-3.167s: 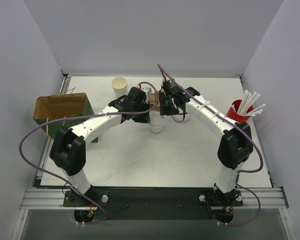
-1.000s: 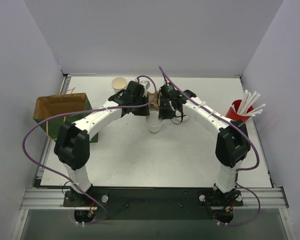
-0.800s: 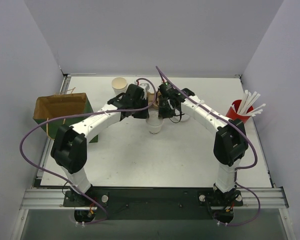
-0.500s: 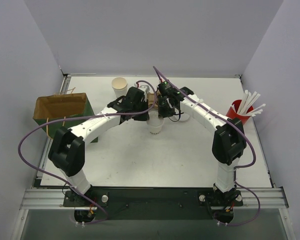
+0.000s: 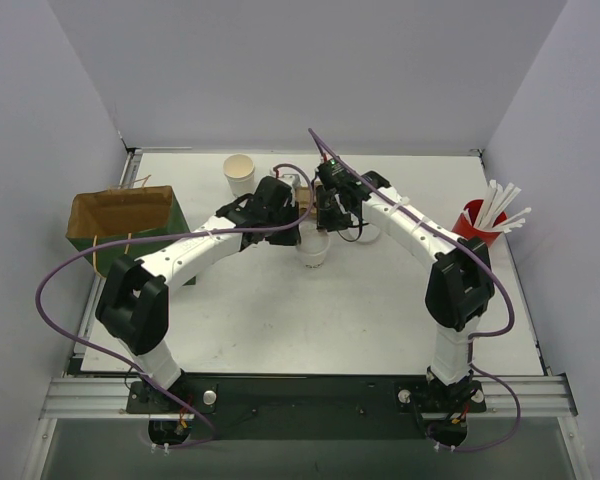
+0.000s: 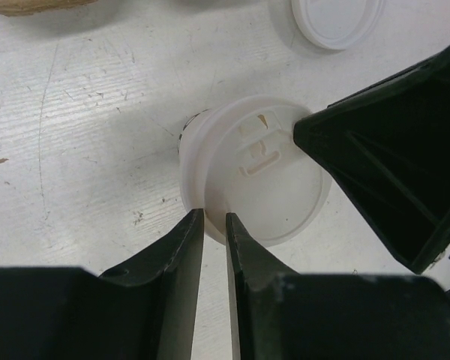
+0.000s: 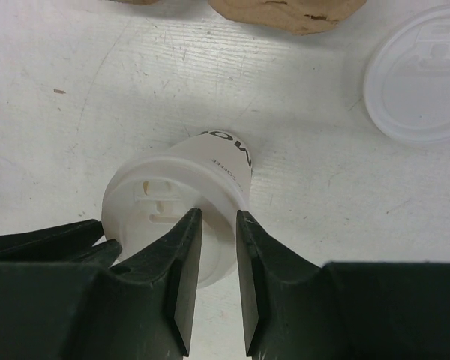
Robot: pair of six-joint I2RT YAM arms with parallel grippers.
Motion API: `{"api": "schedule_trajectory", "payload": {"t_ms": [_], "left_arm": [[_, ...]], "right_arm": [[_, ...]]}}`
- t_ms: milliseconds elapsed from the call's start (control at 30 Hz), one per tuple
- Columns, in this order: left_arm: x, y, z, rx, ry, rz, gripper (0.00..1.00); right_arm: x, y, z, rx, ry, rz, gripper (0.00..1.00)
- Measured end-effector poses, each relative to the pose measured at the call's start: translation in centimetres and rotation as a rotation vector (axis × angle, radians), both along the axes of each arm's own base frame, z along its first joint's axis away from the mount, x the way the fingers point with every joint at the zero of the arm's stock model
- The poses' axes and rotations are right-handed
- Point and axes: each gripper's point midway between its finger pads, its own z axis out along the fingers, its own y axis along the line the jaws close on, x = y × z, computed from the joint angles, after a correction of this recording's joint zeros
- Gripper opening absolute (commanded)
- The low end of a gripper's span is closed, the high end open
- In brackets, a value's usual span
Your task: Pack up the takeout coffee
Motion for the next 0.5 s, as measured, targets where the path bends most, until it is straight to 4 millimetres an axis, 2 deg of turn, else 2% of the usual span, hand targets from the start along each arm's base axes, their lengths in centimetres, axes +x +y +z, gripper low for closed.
{"api": "schedule_trajectory", "payload": {"t_ms": [500], "left_arm": [[-0.56,0.19,0.95,0.026,0.022,-0.013,0.32]], "right_arm": [[0.0,-0.18,-0.02,0.001,0.001,-0.026,0.21]]}}
